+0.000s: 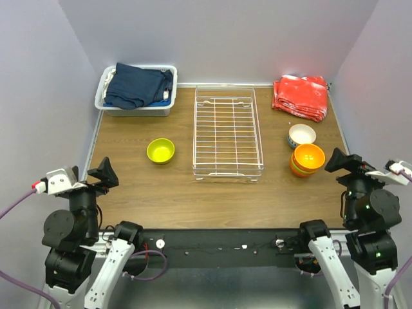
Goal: Unload the bowls from the dish rack
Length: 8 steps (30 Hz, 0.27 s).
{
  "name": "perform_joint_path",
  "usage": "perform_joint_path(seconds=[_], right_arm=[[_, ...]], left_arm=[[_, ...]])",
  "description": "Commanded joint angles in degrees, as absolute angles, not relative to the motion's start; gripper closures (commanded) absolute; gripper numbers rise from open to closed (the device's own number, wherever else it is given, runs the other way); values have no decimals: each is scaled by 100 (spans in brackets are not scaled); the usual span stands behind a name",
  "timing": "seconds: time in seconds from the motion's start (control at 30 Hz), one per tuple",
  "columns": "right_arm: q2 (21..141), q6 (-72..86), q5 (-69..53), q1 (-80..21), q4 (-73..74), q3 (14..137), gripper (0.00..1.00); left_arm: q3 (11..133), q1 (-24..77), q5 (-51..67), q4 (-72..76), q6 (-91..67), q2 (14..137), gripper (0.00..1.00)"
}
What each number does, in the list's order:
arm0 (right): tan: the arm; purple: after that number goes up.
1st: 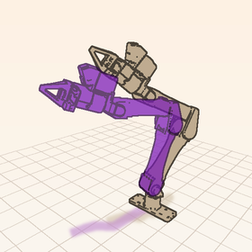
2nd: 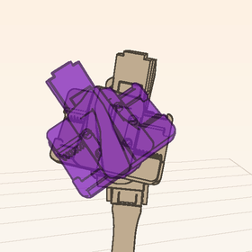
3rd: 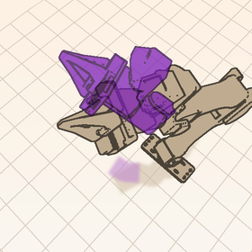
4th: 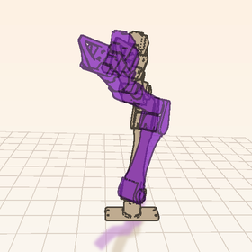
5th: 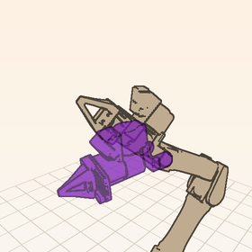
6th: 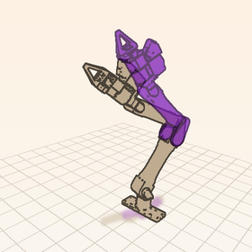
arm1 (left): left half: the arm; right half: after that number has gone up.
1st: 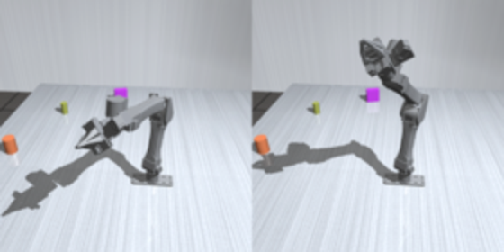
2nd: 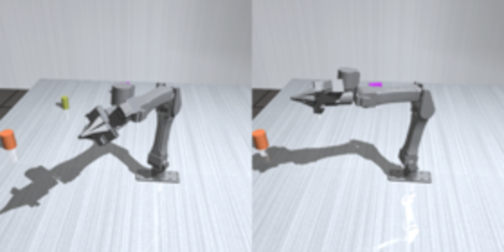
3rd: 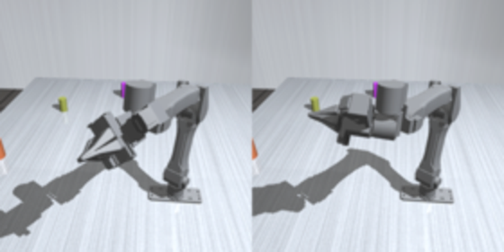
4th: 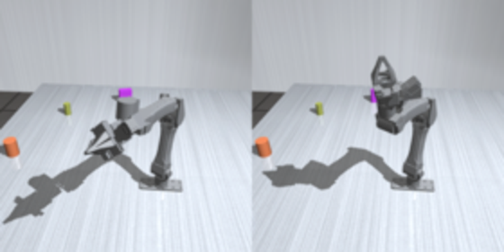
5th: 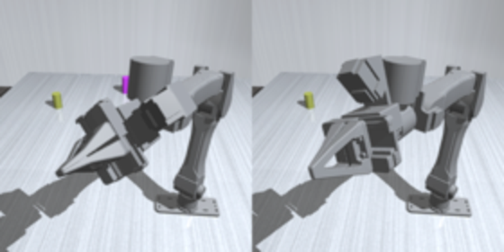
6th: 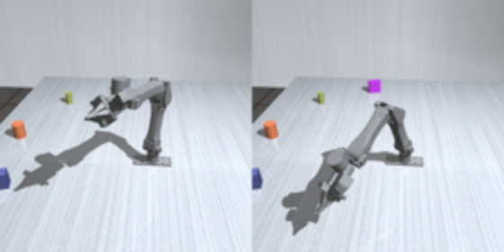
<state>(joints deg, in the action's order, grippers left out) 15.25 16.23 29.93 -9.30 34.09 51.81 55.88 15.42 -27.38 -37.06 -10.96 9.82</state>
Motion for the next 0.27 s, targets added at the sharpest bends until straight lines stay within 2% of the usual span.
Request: perform_joint_path(seconds=[0.0,0.23], right_arm=[[1126,1345,2900,-923,3252,5080,0],[1090,1257,2944,-923,3322,5063,0]], left_arm=[[5449,1582,-3076,-4034,-1142,879,1],[5405,1591,-2980,-4025,-1195,905,1]])
